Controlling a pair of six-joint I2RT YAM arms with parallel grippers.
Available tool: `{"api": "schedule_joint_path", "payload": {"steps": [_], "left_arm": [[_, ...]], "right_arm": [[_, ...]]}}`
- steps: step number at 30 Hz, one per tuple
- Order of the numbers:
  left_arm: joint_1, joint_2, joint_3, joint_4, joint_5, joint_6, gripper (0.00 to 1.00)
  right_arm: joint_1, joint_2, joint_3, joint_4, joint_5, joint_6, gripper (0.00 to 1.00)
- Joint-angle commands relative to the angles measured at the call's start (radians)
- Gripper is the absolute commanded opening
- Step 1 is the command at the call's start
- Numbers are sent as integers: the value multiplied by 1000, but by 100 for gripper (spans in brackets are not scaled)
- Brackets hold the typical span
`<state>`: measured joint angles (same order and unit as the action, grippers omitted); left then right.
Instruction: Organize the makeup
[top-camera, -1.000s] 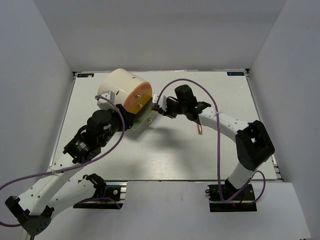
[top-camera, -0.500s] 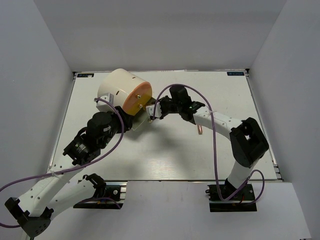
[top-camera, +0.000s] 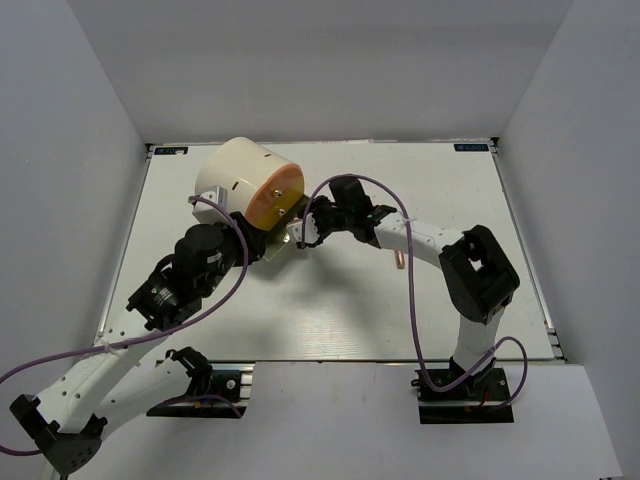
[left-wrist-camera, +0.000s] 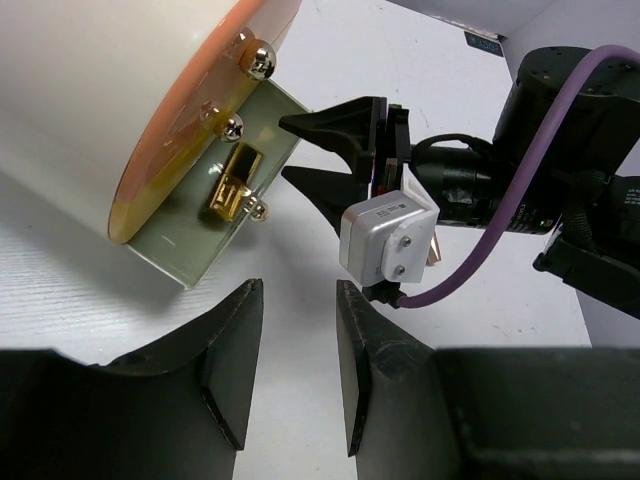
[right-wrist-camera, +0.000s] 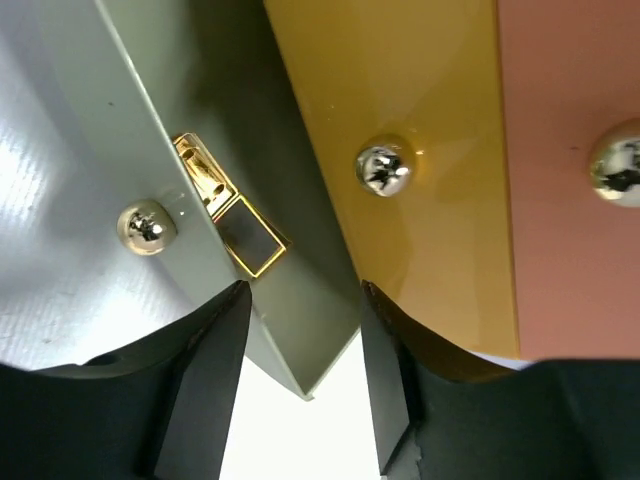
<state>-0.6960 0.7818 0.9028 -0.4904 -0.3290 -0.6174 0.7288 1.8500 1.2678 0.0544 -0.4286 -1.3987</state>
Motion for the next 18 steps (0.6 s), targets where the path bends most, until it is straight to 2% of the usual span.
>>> {"api": "schedule_joint_path", "payload": {"steps": [1, 6, 7, 9, 10, 11, 13, 14, 15, 16, 18], "left_arm": [[-3, -1, -8, 26, -4, 2, 46], [-3, 48, -2, 73, 57, 25, 49], [-3, 59, 2, 99, 73, 39, 50], [-3, 106, 8, 128, 126, 50, 55], [-3, 126, 13, 163, 143, 57, 57], [-3, 151, 25, 179, 162, 59, 65], [-3, 232, 44, 228, 212, 61, 71], [-3, 261, 60, 248, 231, 61, 75], [-3, 322, 73, 271, 284, 70, 77], [-3, 359, 88, 309, 306, 71, 77], [-3, 468, 142, 343, 378, 73, 78]], "right_arm": [[6, -15, 47, 53, -4, 9, 54], [-3, -44, 44, 62, 5, 95, 53], [-6, -61, 47, 64, 16, 156, 47], [-9, -80, 41, 71, 37, 234, 27], [-12, -107, 32, 85, 74, 281, 1], [-15, -124, 19, 131, 102, 400, 0], [-40, -165, -19, 174, 215, 550, 0], [-51, -178, -30, 200, 285, 714, 0], [-57, -181, -33, 187, 353, 778, 0], [-75, -186, -22, 152, 411, 834, 0], [-126, -161, 46, -37, 413, 1016, 0]]}}
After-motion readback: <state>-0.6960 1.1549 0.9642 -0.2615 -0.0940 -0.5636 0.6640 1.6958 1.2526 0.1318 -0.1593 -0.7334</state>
